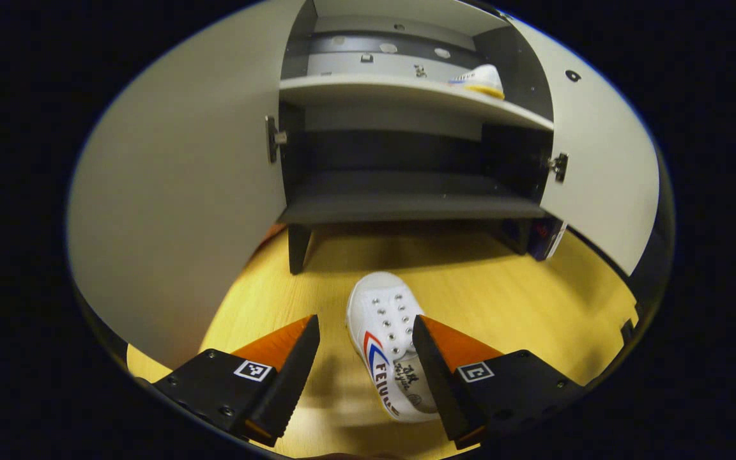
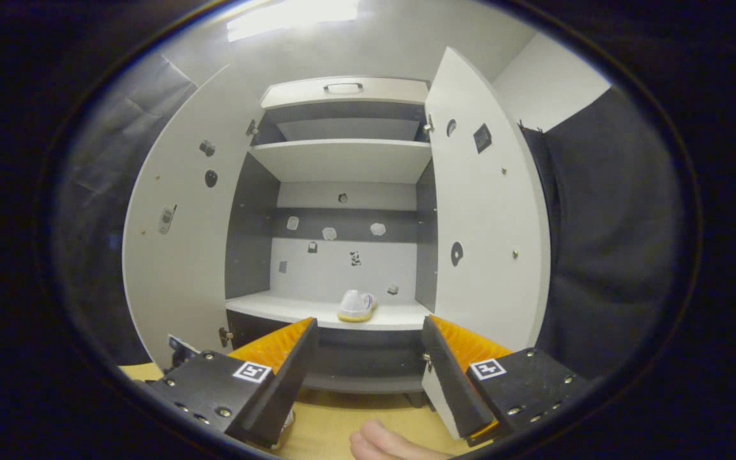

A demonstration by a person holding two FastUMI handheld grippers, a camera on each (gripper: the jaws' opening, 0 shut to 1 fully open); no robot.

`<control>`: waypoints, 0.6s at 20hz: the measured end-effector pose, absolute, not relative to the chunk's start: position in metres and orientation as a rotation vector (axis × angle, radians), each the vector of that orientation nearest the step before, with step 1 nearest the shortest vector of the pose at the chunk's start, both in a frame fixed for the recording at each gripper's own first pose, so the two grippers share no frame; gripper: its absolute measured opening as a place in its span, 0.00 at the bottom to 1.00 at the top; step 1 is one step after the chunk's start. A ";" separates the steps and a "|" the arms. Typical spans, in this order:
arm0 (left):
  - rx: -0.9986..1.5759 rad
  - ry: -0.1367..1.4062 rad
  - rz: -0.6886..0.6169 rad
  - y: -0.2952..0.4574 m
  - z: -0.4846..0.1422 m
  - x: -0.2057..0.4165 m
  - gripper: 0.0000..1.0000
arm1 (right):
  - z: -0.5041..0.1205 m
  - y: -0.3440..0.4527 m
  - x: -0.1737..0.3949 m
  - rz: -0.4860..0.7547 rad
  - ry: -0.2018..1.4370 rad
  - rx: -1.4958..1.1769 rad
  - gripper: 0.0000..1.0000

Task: Grab one shoe with the right hand and put it into the shoe cabinet, grab the other shoe with the left hand and put it into the shoe cabinet; then close the right door with the right hand and the left door with the left hand.

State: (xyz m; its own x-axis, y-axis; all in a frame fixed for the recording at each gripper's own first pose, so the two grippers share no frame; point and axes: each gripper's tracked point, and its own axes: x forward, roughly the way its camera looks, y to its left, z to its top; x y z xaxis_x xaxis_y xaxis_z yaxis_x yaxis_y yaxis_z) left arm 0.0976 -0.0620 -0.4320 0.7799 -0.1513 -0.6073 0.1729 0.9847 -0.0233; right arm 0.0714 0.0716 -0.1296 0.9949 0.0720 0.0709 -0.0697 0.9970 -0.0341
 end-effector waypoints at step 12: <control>0.037 0.733 -0.204 -0.064 -0.475 0.100 0.91 | -0.140 0.049 0.049 0.066 -0.064 -0.027 0.97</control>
